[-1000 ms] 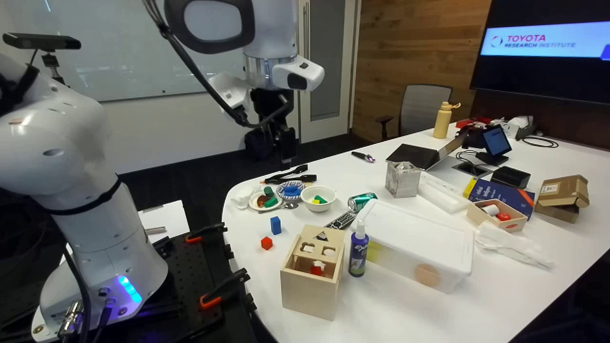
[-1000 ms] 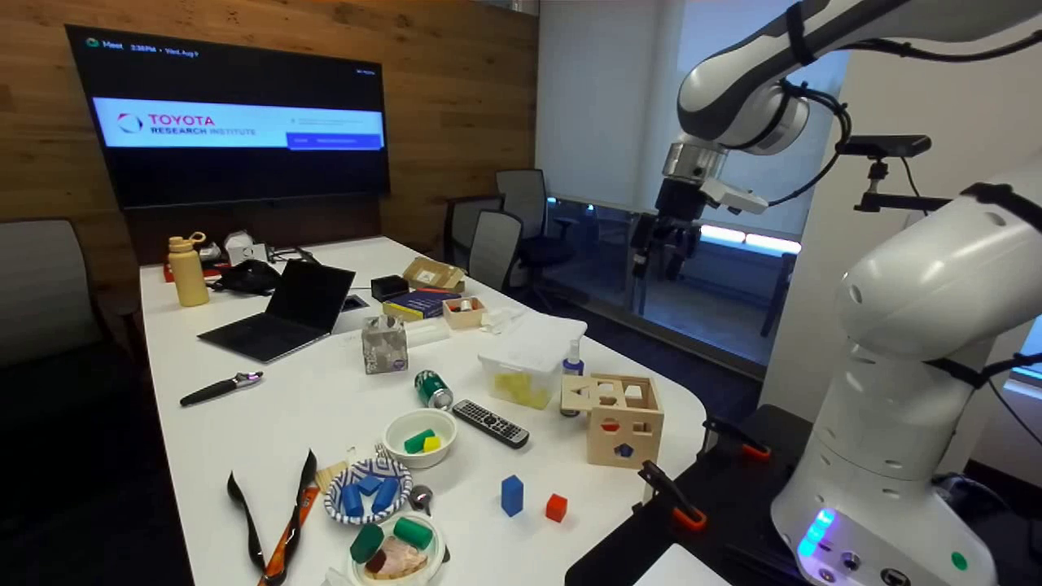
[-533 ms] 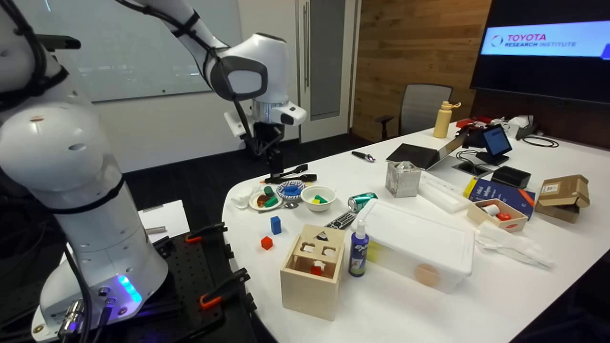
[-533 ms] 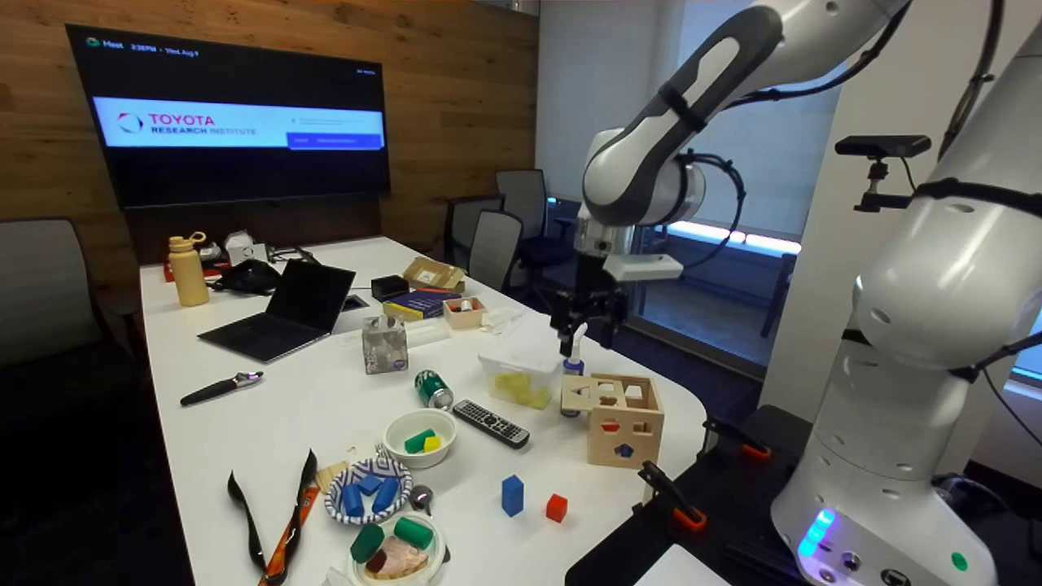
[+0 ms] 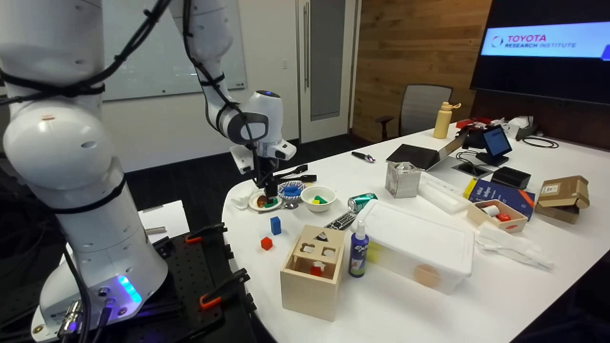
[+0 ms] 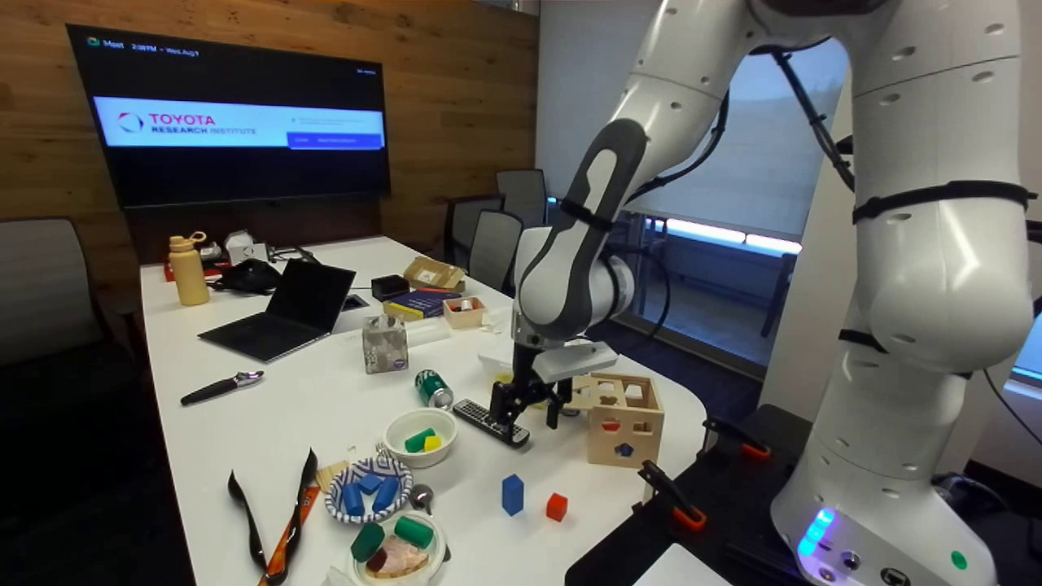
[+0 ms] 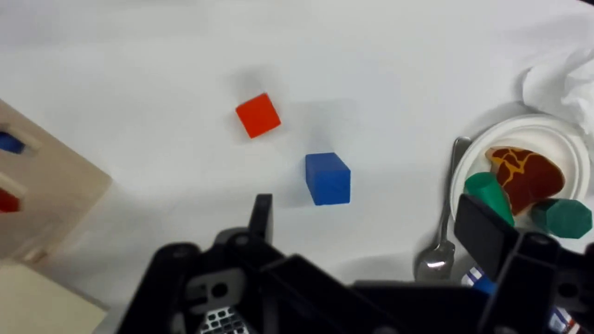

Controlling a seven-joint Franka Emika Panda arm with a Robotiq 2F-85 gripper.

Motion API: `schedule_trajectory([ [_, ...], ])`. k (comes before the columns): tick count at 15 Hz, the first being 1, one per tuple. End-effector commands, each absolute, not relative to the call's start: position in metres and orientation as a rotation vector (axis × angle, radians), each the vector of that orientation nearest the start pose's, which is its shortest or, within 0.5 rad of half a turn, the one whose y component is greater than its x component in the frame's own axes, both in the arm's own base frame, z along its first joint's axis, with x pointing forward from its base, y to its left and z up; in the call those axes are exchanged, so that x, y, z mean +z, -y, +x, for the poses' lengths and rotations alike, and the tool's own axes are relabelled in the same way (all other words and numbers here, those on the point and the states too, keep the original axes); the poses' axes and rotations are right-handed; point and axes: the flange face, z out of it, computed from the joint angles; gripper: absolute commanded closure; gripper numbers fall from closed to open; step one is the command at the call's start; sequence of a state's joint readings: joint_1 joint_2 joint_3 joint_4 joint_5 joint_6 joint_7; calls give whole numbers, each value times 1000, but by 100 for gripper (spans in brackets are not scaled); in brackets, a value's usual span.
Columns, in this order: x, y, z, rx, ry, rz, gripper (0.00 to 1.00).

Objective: Put the blue and orange blocks in the toy box

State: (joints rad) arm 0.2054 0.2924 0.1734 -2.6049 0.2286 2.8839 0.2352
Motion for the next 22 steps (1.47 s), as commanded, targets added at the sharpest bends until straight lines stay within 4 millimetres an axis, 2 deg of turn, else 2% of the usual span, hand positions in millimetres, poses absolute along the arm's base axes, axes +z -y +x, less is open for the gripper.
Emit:
schedule_trajectory([
  [1,88,-177,432,8,-164,-3033,0],
  [2,70,-181,437,1,-183,-3039,0],
  [5,36,-186,443,8,-235,-3064,0],
  [9,13,-190,447,-7,-307,-3096,0],
  [14,13,-198,436,14,-373,-3113,0],
  [17,20,-194,429,10,-467,-3139,0],
  [20,18,-189,425,20,-548,-3153,0],
  [21,16,-188,425,25,-560,-3155,25],
  [22,16,-187,425,34,-568,-3158,26],
])
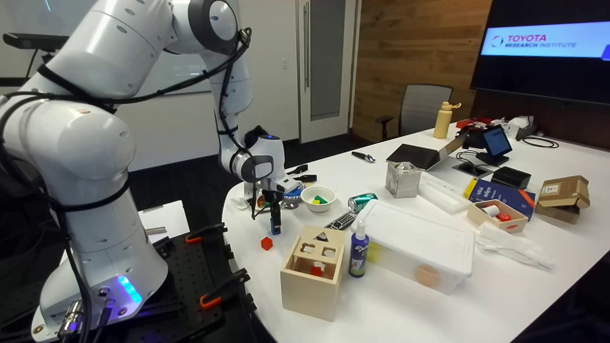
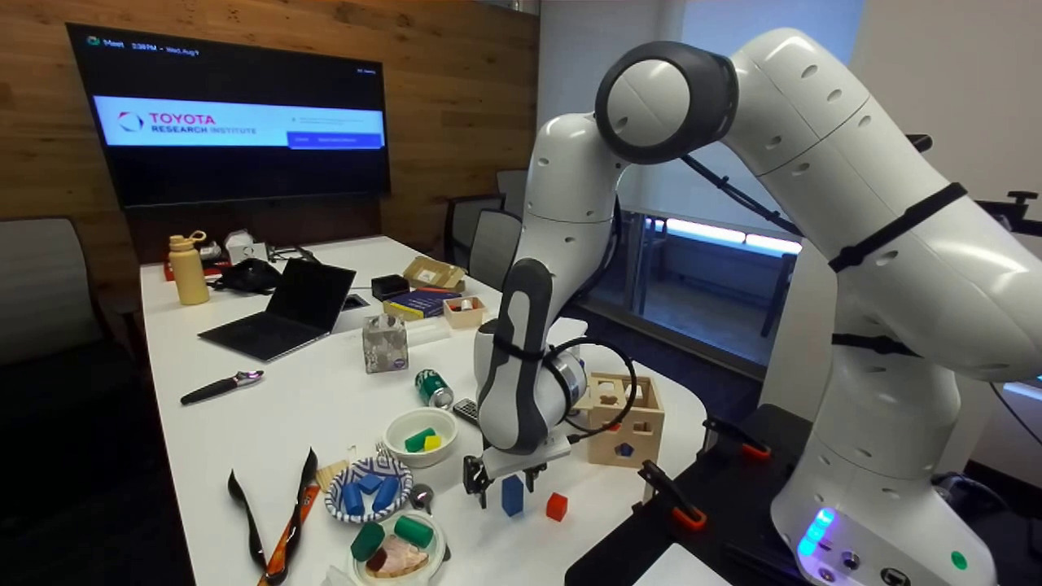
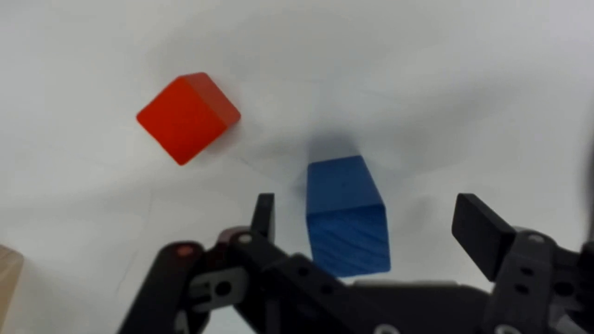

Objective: Put the blue and orange blocks in the toy box

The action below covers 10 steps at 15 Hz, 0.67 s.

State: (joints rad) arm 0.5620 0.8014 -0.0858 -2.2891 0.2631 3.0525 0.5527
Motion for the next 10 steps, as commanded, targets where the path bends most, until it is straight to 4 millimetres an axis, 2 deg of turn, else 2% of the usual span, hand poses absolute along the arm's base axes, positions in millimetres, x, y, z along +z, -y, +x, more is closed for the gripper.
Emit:
schedule_trajectory([
  [1,15,-185,426,40,-572,-3160,34],
  [8,22,-174,435,47,-586,-3177,89],
  [10,32,-169,437,66,-591,-3184,91],
])
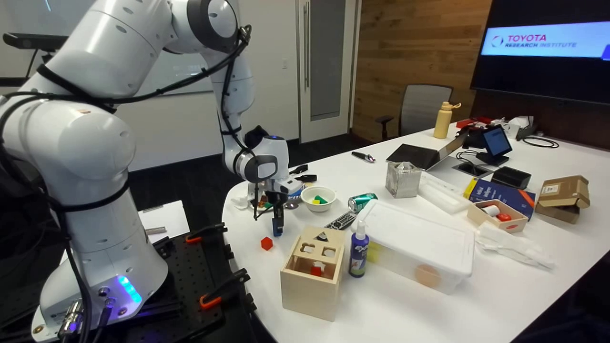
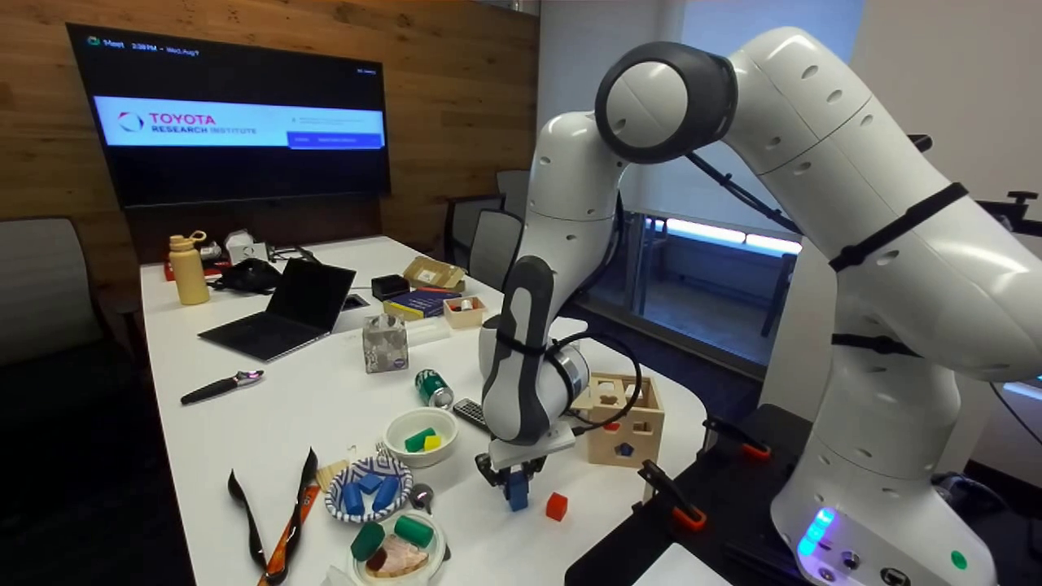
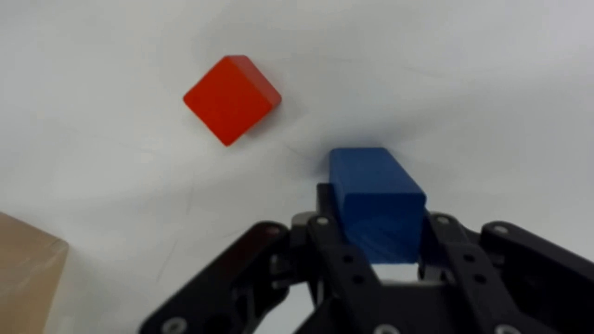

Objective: Put the blue and orange blocks in the toy box

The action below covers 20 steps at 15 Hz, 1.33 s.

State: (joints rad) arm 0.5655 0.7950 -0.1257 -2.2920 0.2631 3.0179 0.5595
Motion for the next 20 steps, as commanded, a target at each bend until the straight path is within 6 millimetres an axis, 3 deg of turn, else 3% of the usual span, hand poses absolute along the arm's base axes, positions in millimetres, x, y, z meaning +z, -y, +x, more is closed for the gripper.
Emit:
schedule_trajectory([
  [1,39,-166,438,75,-596,-3186,91],
  [6,117,-145,445,27,-625,-3138,91],
  [10,171,-92,436,-87,-783,-3077,91],
  [16,194,19,424,-185,-1041,-3005,91],
  [20,201,66,431,-193,-1144,-2979,91],
])
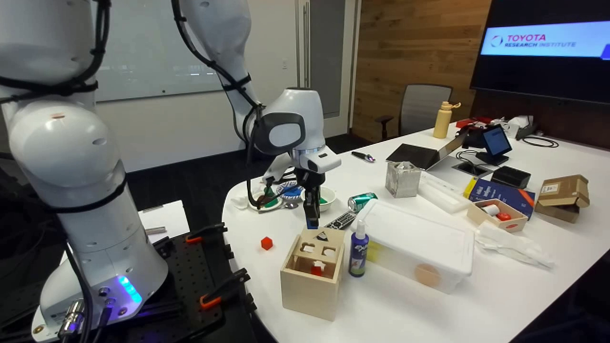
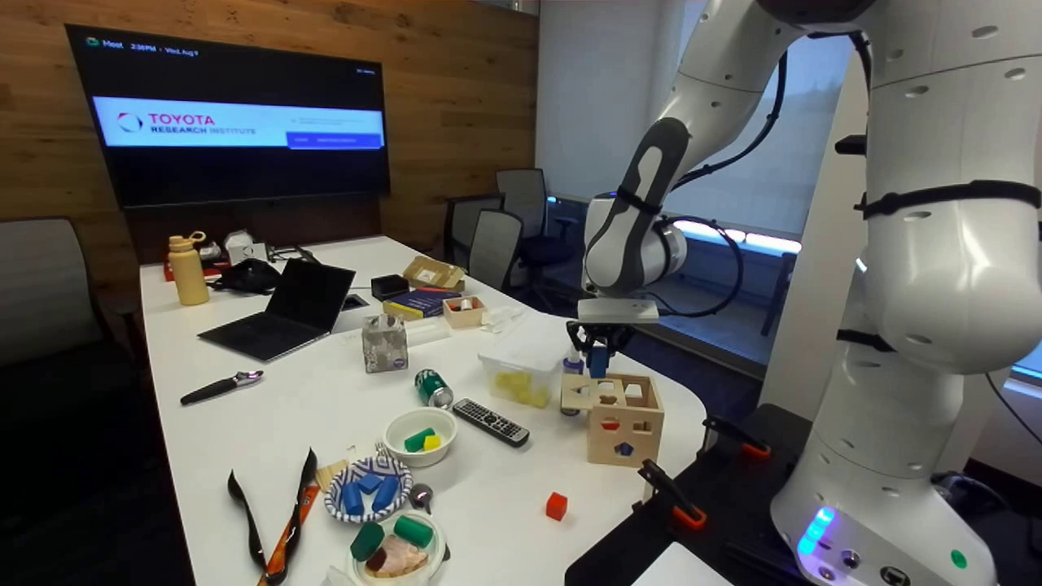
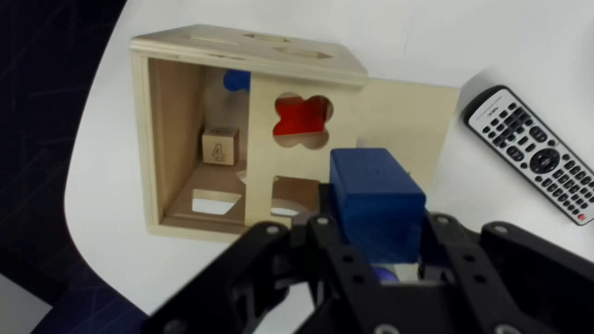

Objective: Put the blue and orange blocks in the toy box

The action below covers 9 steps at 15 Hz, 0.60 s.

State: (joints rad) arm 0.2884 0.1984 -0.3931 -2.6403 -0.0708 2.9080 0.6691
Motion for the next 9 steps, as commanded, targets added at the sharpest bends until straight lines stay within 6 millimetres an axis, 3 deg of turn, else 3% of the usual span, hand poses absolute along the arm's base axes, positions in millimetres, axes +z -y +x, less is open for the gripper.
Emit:
schedule_trajectory([
  [1,201,72,433,-196,-1163,-2967,91],
  [9,183,86,443,-118,-1212,-2917,91],
])
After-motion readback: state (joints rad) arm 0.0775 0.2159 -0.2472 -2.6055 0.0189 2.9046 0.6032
